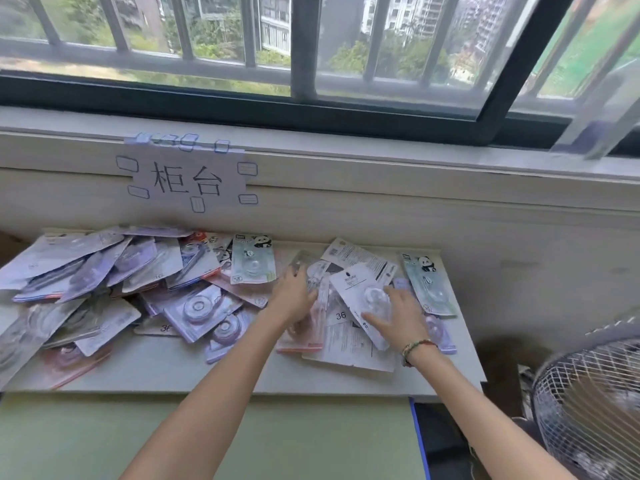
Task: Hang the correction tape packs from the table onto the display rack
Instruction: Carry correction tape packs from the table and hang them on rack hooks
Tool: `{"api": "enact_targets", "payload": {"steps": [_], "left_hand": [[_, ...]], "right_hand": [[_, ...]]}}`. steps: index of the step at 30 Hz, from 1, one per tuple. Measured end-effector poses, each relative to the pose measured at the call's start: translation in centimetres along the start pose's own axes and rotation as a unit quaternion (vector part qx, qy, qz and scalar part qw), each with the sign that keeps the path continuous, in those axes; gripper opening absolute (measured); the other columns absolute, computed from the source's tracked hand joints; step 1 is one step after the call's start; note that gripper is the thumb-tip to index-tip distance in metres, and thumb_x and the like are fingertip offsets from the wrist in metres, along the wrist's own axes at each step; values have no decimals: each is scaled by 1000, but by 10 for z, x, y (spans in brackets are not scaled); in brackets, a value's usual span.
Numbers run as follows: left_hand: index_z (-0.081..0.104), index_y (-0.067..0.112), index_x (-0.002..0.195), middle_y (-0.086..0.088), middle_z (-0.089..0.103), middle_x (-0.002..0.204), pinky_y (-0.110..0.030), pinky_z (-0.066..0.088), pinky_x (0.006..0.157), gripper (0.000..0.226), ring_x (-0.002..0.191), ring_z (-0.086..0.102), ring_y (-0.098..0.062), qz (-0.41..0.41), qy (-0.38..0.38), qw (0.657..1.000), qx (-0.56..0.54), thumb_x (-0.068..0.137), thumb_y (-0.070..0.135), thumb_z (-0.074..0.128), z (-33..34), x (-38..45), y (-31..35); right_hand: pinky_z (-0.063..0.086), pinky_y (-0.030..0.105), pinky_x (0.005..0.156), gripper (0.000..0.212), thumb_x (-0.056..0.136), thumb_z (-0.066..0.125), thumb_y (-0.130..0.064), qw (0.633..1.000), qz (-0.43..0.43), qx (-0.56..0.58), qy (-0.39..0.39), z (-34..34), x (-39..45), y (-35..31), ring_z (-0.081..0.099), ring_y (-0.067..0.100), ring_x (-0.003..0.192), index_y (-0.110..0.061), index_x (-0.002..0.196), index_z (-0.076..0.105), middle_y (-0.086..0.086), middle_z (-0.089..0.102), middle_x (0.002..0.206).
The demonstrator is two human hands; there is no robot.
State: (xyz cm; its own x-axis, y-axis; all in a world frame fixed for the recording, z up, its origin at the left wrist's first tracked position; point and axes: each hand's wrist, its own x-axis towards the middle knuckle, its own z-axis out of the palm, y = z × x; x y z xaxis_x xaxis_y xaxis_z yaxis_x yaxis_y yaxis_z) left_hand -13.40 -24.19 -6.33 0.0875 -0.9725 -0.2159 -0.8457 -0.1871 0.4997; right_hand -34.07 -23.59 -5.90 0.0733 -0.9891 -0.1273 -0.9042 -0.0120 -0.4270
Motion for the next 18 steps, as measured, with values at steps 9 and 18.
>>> {"api": "enact_targets", "payload": {"steps": [9, 18], "left_hand": [[26, 9, 146, -24, 22, 149, -45, 26, 113, 87, 137, 25, -37, -52, 36, 998, 16, 84, 59, 59, 12, 2, 3], [26, 2, 143, -22, 44, 135, -39, 44, 100, 96, 125, 45, -34, -89, -3, 993, -84, 75, 47, 76, 10, 1, 7]], "right_hand": [[29, 40, 108, 100, 75, 69, -57, 995, 29, -25, -87, 7, 12, -5, 27, 30, 137, -17, 149, 13, 15, 29, 148], [34, 41, 107, 105, 66, 78, -55, 991, 69, 82, -84, 7, 16, -7, 32, 30, 133, -13, 144, 22, 12, 33, 144]]}}
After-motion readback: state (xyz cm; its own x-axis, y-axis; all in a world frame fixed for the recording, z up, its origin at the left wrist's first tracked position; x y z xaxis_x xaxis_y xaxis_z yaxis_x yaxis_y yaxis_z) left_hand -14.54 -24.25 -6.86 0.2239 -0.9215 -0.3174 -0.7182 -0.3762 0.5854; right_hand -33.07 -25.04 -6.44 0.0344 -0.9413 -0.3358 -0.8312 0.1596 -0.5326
